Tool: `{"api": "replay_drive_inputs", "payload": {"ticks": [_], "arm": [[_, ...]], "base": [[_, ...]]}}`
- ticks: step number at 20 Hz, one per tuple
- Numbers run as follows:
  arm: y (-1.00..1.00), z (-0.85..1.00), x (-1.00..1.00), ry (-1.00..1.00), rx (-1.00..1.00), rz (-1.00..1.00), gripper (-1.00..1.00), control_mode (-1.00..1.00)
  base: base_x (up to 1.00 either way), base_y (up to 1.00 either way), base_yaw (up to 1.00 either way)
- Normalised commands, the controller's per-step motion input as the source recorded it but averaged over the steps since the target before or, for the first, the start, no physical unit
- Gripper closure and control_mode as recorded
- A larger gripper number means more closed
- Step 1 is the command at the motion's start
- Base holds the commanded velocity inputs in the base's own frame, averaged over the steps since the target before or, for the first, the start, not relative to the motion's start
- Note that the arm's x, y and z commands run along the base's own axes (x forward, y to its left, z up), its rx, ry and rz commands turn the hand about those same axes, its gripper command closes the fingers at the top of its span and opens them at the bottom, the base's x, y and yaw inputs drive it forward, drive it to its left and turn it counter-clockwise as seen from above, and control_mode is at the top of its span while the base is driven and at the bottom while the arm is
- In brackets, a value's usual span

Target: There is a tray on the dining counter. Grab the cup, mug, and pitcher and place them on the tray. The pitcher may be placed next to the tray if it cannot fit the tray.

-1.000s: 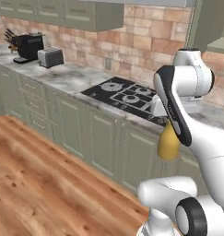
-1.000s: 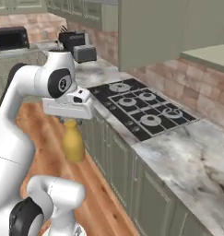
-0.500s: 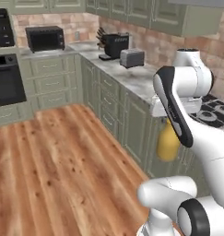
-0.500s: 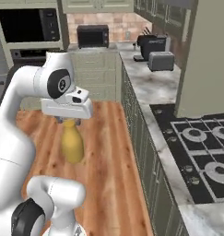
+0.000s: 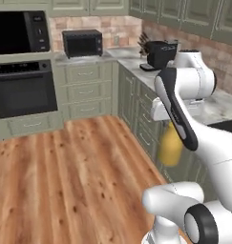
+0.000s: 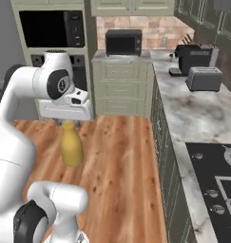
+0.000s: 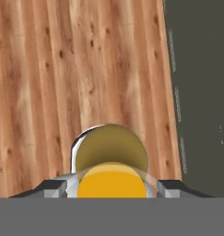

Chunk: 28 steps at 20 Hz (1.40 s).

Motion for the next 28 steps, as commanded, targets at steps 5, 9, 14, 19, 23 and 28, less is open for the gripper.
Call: {"api": "replay_drive_inputs", "payload": {"ticks": [5,9,14,19,23,28], "arm": [[0.00,0.00,0.00,0.00,0.00,0.00,1.00,1.00],[0.00,0.00,0.00,0.00,0.00,0.00,1.00,1.00],[0.00,0.00,0.00,0.00,0.00,0.00,1.00,1.00],[0.00,0.00,0.00,0.00,0.00,0.00,1.00,1.00],[0.00,0.00,0.00,0.00,0.00,0.00,1.00,1.00],[0.00,0.00,0.00,0.00,0.00,0.00,1.00,1.00]], "base": [[1.00,0.00,0.03],[1.00,0.06,0.20],[1.00,-0.02,0.54],[1.00,-0.06,0.65],[1.00,-0.08,0.69],[0.88,-0.44,0.62]]}}
